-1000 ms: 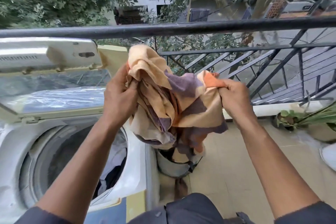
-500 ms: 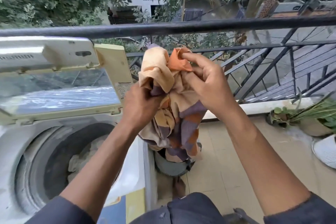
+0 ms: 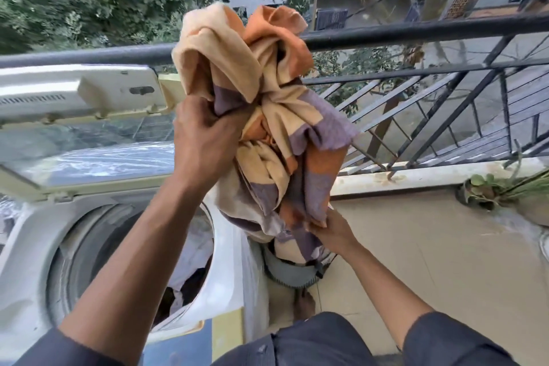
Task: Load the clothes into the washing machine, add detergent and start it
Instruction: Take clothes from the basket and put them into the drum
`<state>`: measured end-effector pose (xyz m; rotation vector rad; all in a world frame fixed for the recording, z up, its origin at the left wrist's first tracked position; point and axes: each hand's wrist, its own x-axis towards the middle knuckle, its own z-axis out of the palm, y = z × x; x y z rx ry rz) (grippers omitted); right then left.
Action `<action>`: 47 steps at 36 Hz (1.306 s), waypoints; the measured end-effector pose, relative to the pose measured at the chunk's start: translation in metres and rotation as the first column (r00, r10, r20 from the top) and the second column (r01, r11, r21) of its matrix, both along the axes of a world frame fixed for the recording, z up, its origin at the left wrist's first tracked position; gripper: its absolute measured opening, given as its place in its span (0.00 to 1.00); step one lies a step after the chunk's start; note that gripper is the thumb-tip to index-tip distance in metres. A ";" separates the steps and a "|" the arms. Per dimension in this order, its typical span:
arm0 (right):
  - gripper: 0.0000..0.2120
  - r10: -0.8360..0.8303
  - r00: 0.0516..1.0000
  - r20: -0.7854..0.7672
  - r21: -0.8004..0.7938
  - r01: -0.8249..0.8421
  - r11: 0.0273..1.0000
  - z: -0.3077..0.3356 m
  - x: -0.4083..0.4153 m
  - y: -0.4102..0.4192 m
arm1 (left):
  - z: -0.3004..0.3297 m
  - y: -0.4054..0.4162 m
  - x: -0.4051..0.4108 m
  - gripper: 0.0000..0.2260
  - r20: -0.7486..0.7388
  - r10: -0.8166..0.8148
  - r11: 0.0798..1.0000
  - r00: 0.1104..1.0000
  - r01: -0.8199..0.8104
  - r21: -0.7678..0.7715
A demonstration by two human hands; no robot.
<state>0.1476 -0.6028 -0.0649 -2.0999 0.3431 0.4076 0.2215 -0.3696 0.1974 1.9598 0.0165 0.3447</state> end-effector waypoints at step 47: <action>0.21 -0.067 0.719 0.692 0.113 -0.016 0.993 0.285 0.084 0.005 | 0.002 0.000 -0.014 0.32 -0.113 0.089 0.993 0.990 -0.078 0.093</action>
